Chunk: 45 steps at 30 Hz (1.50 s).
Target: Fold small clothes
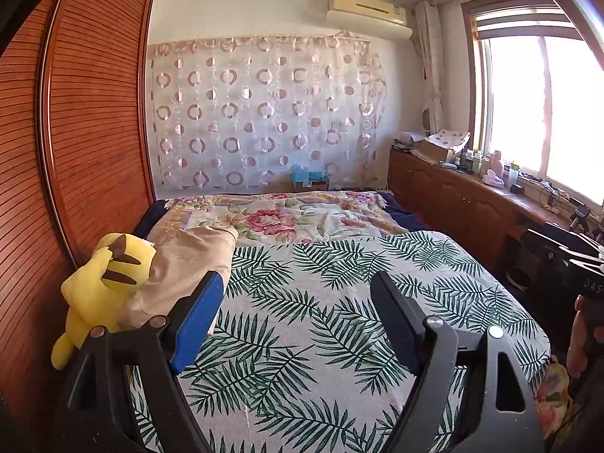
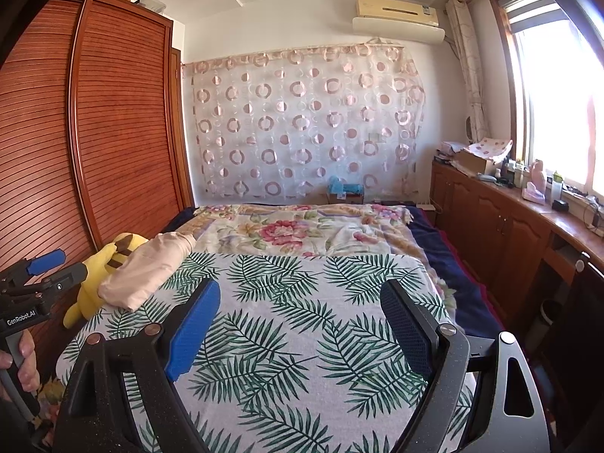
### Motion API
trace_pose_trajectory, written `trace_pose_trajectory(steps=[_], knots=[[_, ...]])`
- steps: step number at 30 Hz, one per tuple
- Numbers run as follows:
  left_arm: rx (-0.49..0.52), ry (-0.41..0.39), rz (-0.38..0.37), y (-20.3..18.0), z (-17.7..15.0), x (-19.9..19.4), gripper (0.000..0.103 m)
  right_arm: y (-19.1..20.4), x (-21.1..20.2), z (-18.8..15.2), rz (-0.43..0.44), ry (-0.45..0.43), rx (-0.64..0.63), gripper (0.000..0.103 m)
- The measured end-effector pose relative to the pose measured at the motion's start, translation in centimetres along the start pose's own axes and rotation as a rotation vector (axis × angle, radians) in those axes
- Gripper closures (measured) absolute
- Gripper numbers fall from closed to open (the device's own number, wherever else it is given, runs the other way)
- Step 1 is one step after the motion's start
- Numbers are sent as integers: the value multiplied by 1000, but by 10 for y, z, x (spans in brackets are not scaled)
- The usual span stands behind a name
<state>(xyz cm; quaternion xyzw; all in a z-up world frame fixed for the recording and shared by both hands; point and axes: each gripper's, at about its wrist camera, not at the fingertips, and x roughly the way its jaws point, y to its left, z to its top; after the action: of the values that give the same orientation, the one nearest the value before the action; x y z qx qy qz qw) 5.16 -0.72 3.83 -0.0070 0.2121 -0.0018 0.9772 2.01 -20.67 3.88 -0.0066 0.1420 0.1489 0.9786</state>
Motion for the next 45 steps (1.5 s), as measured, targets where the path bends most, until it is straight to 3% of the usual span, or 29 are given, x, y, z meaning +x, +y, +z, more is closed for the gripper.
trace_pose_trajectory(steps=[45], knots=[[2, -5, 0, 1, -4, 2, 22, -7, 0, 1, 1, -5, 1, 15]])
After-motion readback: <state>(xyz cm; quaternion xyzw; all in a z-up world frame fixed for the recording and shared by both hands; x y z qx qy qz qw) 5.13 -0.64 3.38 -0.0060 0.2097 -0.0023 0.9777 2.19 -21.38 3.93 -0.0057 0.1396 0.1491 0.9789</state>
